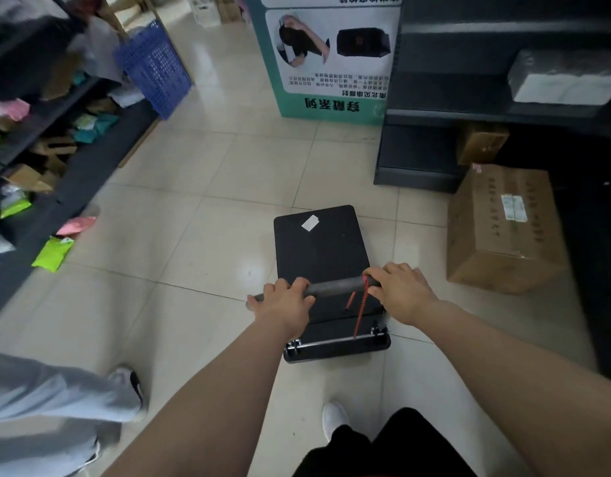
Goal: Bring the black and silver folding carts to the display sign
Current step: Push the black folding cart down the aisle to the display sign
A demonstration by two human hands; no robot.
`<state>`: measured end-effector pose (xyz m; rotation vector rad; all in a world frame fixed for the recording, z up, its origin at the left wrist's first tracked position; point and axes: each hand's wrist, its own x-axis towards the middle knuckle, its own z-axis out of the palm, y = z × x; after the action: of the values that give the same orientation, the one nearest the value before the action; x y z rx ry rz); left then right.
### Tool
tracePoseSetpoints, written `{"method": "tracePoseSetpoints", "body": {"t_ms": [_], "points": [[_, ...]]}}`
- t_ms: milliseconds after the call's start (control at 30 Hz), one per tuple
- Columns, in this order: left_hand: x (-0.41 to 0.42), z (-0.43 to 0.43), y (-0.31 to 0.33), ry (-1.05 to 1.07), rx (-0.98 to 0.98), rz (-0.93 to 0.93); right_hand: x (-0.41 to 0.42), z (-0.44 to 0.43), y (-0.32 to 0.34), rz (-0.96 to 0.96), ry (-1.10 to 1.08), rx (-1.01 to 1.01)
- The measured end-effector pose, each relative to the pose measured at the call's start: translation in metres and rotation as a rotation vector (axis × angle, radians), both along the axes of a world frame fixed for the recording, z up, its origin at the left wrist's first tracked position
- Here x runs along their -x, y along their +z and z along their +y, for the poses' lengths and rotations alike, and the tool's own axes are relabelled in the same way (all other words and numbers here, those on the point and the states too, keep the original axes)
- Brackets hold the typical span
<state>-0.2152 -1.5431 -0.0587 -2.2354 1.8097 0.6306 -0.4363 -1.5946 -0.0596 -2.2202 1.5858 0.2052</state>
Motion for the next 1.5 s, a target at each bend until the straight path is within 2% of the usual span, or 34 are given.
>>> {"method": "tracePoseSetpoints", "body": {"t_ms": [233,500,700,967,1500], "points": [[-0.026,-0.101,0.002,0.0,0.002,0.009,-0.023,-0.099,-0.006,-0.047,-0.019,0.035],[-0.041,-0.223,0.0,0.0,0.051,-0.076,-0.039,-0.231,-0.009,-0.072,0.048,0.063],[-0.043,-0.306,-0.003,0.047,0.082,0.01,-0.041,-0.319,-0.003,-0.066,0.075,0.088],[-0.063,-0.406,-0.001,-0.011,0.077,0.077,-0.054,-0.395,-0.005,-0.069,-0.018,0.091],[-0.155,-0.639,-0.002,-0.267,0.063,0.025,-0.147,-0.577,-0.008,-0.089,-0.304,0.075]]}}
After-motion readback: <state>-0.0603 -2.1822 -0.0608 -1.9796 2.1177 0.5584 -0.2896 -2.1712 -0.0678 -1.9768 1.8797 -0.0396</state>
